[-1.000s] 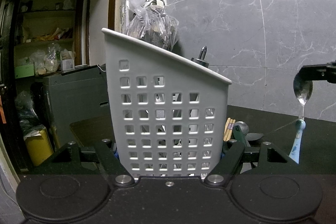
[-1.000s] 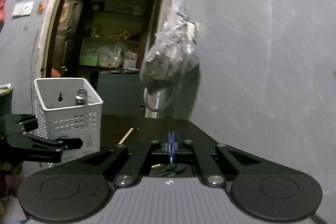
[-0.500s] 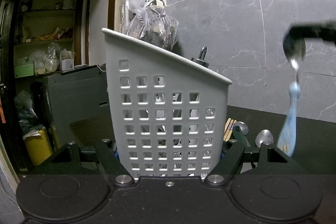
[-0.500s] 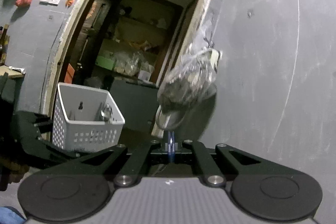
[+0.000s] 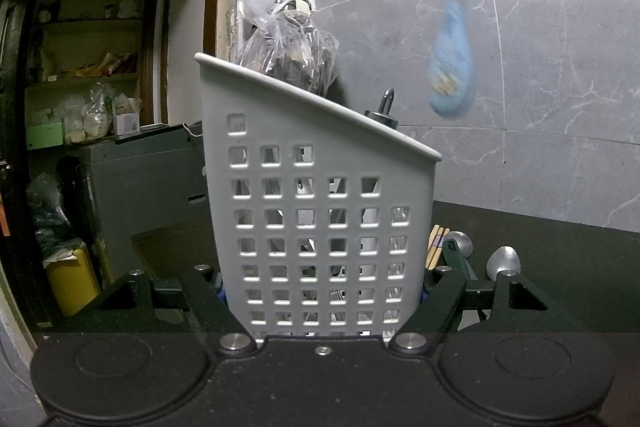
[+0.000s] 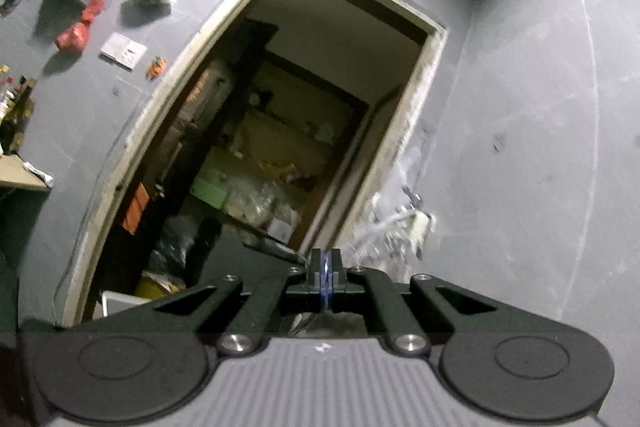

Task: Organize utensils
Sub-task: 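Lift the blue-handled spoon over the caddy and release it inside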

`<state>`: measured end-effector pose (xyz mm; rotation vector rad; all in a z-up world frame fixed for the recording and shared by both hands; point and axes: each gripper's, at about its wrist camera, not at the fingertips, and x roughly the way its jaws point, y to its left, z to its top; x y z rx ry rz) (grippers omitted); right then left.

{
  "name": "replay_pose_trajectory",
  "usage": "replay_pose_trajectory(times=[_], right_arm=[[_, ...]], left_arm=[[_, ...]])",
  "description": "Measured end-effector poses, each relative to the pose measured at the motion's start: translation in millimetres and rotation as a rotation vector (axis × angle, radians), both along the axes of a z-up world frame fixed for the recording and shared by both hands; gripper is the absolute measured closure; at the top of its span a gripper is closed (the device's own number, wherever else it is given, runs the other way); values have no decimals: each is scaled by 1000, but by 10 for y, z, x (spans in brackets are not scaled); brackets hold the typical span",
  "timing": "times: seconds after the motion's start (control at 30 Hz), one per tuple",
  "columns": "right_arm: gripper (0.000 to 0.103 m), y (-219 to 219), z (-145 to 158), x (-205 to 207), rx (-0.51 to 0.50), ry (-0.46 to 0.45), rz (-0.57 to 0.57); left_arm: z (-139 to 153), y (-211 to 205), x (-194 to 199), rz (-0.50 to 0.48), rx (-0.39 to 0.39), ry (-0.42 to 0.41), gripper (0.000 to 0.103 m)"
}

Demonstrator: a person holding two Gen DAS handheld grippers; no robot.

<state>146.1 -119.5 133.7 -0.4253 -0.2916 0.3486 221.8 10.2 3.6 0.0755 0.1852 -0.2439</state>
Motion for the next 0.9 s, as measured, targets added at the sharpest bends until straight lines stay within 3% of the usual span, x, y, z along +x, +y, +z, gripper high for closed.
replay_pose_trajectory(times=[0.17,0.33,0.9], right_arm=[[102,244,135,23,-15,-53,59],[102,494,131,95,-38,-41,108],[101,733,-526,307,-128,175,140]], left_arm=[[1,-1,1,0,-1,0,27],[-6,-15,11,-3,-5,1,27],[-25,-17,17,-7,-10,-2,27]])
